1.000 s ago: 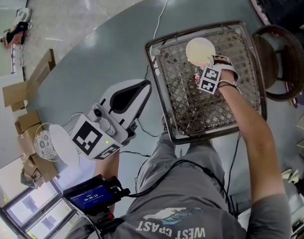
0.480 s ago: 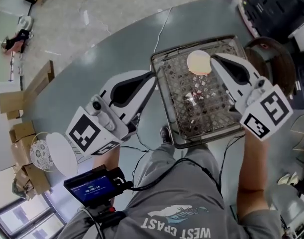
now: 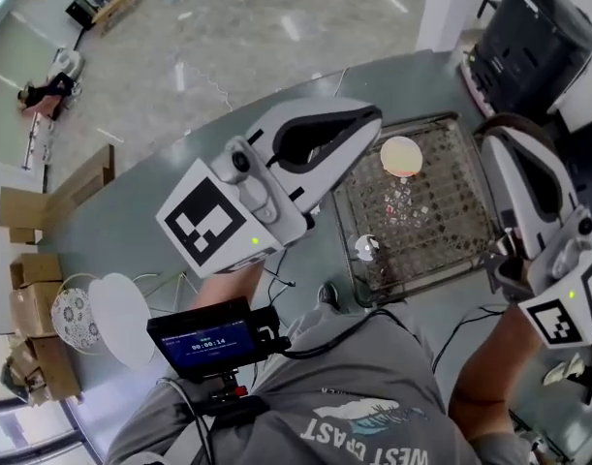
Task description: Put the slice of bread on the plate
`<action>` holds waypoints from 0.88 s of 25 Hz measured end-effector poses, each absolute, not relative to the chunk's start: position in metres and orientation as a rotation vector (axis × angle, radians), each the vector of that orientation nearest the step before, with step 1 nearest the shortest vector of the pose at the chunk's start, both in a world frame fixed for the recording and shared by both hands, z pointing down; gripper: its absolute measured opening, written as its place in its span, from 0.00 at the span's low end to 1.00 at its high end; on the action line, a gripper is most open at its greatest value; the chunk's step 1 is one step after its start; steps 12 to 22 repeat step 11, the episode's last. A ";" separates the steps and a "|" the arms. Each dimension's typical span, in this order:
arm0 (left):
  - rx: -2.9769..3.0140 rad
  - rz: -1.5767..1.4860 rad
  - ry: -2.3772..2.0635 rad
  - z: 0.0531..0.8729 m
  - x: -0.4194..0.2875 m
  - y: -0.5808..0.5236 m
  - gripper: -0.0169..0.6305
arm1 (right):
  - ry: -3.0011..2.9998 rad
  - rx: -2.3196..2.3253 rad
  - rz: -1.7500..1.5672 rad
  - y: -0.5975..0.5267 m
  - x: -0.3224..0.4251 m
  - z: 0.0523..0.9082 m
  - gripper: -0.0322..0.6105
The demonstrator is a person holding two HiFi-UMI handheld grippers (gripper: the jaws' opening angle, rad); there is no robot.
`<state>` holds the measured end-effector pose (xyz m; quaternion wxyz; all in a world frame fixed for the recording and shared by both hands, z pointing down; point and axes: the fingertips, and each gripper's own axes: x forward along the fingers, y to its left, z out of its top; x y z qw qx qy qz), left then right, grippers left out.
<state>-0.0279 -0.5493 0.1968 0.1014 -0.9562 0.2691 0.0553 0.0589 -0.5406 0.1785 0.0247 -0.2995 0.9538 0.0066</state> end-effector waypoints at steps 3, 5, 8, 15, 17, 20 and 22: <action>-2.830 0.166 0.740 0.183 -0.032 -0.529 0.04 | 2.938 -0.962 0.054 -0.518 0.050 0.162 0.06; -2.828 0.175 0.713 0.171 -0.047 -0.507 0.04 | 2.932 -0.992 0.075 -0.494 0.034 0.149 0.06; -2.824 0.188 0.685 0.165 -0.056 -0.492 0.04 | 2.927 -1.023 0.087 -0.478 0.025 0.145 0.06; -2.827 0.193 0.667 0.164 -0.060 -0.483 0.04 | 2.923 -1.041 0.092 -0.469 0.020 0.144 0.06; -2.827 0.193 0.667 0.164 -0.060 -0.483 0.04 | 2.923 -1.041 0.092 -0.469 0.020 0.144 0.06; -2.827 0.193 0.667 0.164 -0.060 -0.483 0.04 | 2.923 -1.041 0.092 -0.469 0.020 0.144 0.06; -2.827 0.193 0.667 0.164 -0.060 -0.483 0.04 | 2.923 -1.041 0.092 -0.469 0.020 0.144 0.06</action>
